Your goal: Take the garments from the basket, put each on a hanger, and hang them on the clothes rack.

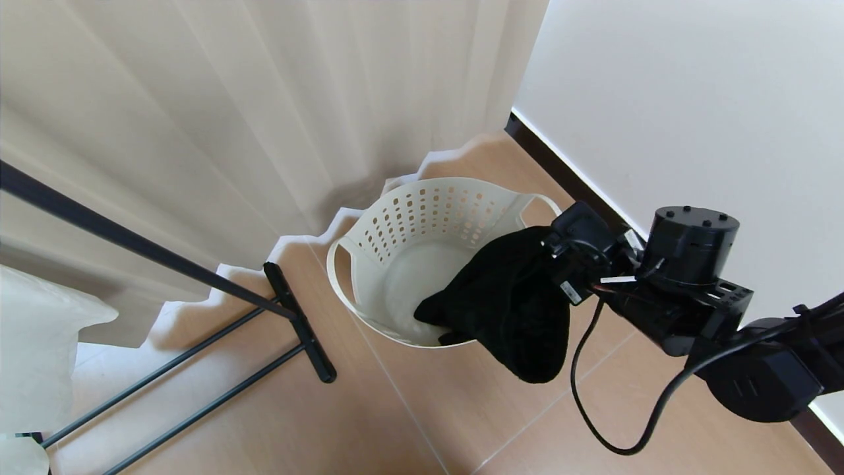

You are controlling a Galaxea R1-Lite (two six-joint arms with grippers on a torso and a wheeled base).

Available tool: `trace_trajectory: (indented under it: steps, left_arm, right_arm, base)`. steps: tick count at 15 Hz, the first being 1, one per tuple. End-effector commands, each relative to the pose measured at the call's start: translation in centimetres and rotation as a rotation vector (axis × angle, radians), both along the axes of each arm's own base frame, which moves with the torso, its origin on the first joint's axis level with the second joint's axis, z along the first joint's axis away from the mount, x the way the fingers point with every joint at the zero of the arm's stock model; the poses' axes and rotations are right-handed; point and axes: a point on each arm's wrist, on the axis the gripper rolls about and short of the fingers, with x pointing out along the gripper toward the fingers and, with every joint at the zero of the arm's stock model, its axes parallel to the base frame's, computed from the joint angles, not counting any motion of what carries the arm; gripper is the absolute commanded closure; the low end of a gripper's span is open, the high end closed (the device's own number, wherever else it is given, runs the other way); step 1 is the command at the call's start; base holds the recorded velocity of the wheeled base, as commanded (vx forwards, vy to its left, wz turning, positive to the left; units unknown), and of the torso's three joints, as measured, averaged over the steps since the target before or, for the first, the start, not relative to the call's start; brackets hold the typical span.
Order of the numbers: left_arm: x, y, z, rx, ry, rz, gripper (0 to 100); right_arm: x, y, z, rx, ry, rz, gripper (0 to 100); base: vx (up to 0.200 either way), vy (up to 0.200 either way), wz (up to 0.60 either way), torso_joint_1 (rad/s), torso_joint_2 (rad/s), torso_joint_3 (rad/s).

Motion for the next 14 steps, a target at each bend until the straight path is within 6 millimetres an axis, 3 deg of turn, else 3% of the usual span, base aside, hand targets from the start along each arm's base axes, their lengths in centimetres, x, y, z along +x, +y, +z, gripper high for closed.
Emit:
trace_trajectory:
  steps: [1, 4, 5, 8, 14]
  left_arm:
    - [0.0, 0.0, 0.0, 0.000, 0.001, 0.000, 0]
    - [0.0, 0.0, 0.0, 0.000, 0.002, 0.000, 0]
    - [0.0, 0.0, 0.0, 0.000, 0.001, 0.002, 0]
    - [0.0, 0.0, -0.1, 0.008, 0.003, 0.000, 0]
    - [0.0, 0.0, 0.0, 0.006, 0.002, 0.002, 0]
  right_arm:
    - [-2.8, 0.1, 1.6, 0.030, -0.059, 0.035, 100]
    - [-5.5, 0.5, 3.1, 0.062, -0.116, 0.061, 100]
    - [-7.7, 0.9, 3.9, 0.080, -0.139, 0.098, 100]
    - [-10.2, 1.1, 5.2, 0.113, -0.178, 0.141, 100]
    - [-11.3, 0.5, 6.7, 0.154, -0.231, 0.156, 100]
  base:
    - [0.000, 0.000, 0.00, 0.000, 0.00, 0.000]
    - [0.000, 0.000, 0.00, 0.000, 0.00, 0.000]
    - [0.000, 0.000, 0.00, 0.000, 0.00, 0.000]
    - [0.000, 0.000, 0.00, 0.000, 0.00, 0.000]
    - [0.000, 0.000, 0.00, 0.000, 0.00, 0.000]
